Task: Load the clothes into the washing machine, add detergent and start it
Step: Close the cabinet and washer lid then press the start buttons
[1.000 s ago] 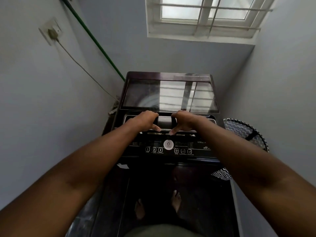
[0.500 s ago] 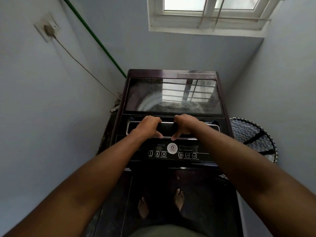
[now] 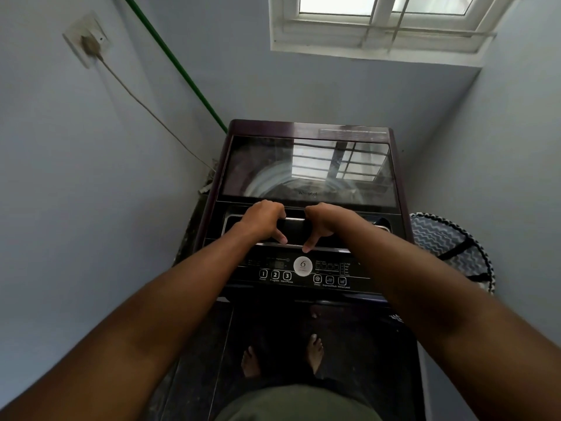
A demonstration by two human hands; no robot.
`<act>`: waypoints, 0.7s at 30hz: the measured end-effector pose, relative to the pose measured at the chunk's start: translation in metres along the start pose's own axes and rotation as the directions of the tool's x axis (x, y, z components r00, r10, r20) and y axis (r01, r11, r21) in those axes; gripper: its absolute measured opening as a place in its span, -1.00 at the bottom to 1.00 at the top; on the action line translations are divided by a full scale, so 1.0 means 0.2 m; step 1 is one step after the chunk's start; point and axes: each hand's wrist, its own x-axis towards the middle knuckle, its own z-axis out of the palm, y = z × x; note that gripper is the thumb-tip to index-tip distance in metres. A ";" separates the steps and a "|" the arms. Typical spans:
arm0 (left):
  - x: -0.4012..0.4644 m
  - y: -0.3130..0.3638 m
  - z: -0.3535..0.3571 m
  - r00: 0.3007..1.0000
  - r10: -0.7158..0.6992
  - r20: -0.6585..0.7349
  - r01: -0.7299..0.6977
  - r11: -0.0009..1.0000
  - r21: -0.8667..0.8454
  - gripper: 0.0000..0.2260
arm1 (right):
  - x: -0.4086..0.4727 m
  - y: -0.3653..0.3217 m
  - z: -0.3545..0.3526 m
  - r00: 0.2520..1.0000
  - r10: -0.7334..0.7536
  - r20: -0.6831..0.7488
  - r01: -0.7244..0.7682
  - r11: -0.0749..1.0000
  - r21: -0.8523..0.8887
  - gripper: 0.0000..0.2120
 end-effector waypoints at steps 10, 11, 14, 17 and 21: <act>-0.06 -0.06 -0.02 0.993 -0.100 -0.056 0.071 0.923 -0.379 -0.51 | 0.06 -0.03 -0.09 0.996 -0.089 0.021 0.089 0.996 0.013 -0.26; -0.07 -0.08 -0.05 0.987 -0.136 -0.087 0.086 0.901 -0.426 -0.58 | 0.05 -0.03 -0.13 0.992 -0.119 -0.041 0.121 0.992 0.035 -0.30; -0.08 -0.17 -0.20 0.957 -0.216 -0.194 0.109 0.887 -0.448 -0.74 | 0.07 -0.08 -0.31 0.934 -0.175 -0.311 0.204 0.977 0.064 -0.43; -0.10 -0.30 -0.41 0.899 -0.294 -0.323 0.149 0.902 -0.406 -0.70 | 0.12 -0.19 -0.53 0.837 -0.227 -0.498 0.300 0.951 0.071 -0.40; -0.17 -0.46 -0.71 0.762 -0.378 -0.525 0.166 0.898 -0.406 -0.70 | 0.12 -0.41 -0.83 0.732 -0.257 -0.632 0.429 0.893 0.134 -0.38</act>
